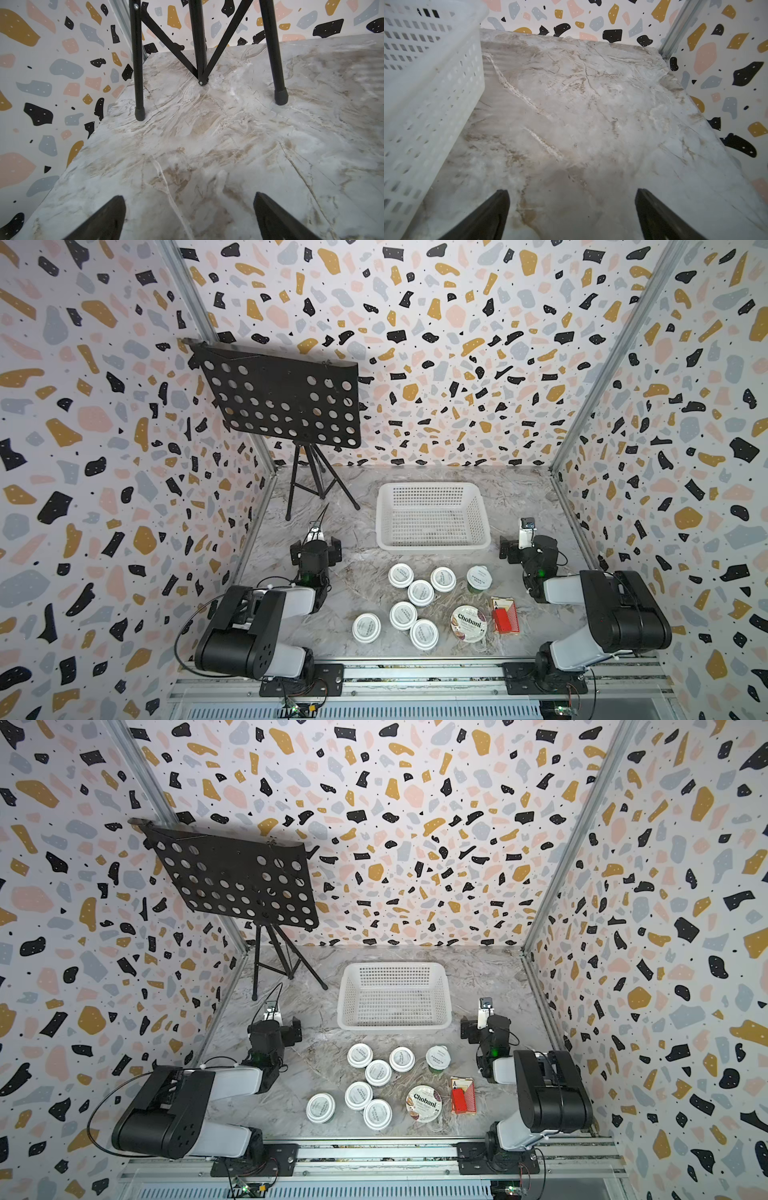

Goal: Put the yogurt in the basket
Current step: Pick up the yogurt from the center of the board.

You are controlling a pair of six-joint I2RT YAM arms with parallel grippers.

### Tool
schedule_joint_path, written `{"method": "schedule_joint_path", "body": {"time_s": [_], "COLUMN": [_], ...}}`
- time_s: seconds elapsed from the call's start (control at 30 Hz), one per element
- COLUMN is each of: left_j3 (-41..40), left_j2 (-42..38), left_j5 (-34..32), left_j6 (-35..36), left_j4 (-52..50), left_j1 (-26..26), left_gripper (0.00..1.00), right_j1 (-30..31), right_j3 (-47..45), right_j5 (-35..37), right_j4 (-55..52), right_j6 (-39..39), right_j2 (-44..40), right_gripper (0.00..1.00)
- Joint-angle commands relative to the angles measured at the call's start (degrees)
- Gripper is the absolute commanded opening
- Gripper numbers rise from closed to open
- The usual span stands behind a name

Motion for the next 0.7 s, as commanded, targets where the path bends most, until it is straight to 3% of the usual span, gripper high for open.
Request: {"method": "schedule_joint_path", "body": {"time_s": [0.0,0.67], "left_j3": [0.13,0.3], "left_j2": [-0.99,-1.06], "left_j5": [0.11,1.01], "left_j6": [0.37,-0.02], "left_j4": [1.96,1.26], "left_j1": [0.38,0.82], "left_gripper": [1.0,1.0], "right_j1": [-0.05,-0.06], "right_j3": [0.32,0.47], "right_j5": [-0.18,-0.27], "right_j4": [0.01,-0.17], "right_j6": [0.08,0.24], "right_j2": [-1.16,-1.05], "right_gripper": [1.0,1.0]}}
